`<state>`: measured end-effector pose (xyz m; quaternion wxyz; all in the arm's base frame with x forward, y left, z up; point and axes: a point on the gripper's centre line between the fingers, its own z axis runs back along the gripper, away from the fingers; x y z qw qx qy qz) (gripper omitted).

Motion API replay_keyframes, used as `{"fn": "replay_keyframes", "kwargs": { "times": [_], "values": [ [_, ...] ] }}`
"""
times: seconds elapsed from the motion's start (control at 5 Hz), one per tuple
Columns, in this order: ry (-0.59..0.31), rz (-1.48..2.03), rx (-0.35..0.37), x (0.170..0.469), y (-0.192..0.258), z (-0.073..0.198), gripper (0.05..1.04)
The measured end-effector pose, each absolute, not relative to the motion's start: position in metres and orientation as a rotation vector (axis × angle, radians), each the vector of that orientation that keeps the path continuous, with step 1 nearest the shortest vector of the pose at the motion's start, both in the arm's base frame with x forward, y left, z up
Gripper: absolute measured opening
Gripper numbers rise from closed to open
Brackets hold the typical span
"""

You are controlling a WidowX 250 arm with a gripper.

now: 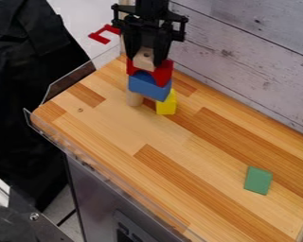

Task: Put the cube with a hole on top of the red arch.

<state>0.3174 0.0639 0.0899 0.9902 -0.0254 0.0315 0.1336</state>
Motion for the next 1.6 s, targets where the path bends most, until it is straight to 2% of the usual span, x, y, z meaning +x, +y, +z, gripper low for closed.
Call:
{"fn": "replay_keyframes", "kwargs": {
  "times": [0.6,0.8,1.0,1.2,1.4,1.6],
  "values": [
    [0.042,0.286,-0.037,0.325,0.067,0.1,0.56],
    [0.064,0.289,-0.05,0.325,0.064,0.093,0.634],
    [0.098,0.296,-0.072,0.325,0.061,0.09,0.926],
    [0.103,0.307,-0.072,0.325,0.062,0.088,1.001],
    [0.085,0.322,-0.072,0.327,0.062,0.088,0.999],
    [0.025,0.314,-0.068,0.33,0.058,0.112,0.999]
  ]
}}
